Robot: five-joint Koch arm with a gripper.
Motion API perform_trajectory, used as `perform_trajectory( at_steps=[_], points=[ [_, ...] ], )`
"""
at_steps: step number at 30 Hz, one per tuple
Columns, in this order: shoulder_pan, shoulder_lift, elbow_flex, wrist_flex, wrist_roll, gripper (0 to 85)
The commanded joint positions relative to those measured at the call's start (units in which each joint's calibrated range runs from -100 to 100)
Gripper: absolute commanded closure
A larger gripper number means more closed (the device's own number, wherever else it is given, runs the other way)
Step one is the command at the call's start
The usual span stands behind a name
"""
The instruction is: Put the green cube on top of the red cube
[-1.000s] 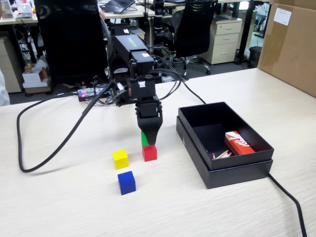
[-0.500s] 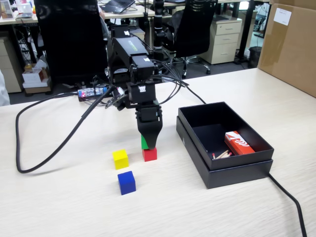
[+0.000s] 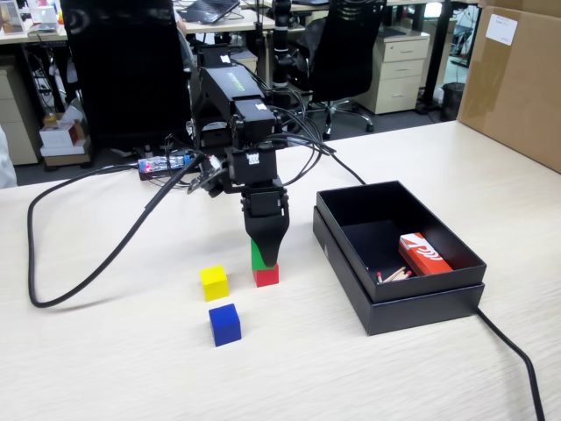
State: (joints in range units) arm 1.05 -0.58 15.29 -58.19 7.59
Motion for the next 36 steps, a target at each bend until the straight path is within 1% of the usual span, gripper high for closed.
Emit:
perform_trajectory(
  at_steps=[1,4,5,12,15,17,22,25,31,33,36],
  points=[
    [0.05,-2.57,1.85,1.56,-0.10,47.6],
    [0.10,-5.33,1.30,1.56,-0.05,37.2],
    [0.10,-6.36,1.21,1.56,0.00,36.4],
    [0.49,-20.01,-0.24,1.56,0.10,36.0],
    [0.78,-27.24,-3.14,1.56,-0.98,35.6],
    [1.12,-34.82,-7.31,1.90,-1.86,35.4],
    [1.17,-48.47,-19.37,7.35,-4.10,35.5],
    [1.03,-56.39,-26.99,10.46,-4.93,35.5],
    [0.88,-70.85,-41.40,11.84,-4.98,35.0],
    [1.07,-79.80,-51.55,15.21,-5.08,34.1],
    [1.12,-86.11,-58.81,18.23,-5.13,34.1]
  ],
)
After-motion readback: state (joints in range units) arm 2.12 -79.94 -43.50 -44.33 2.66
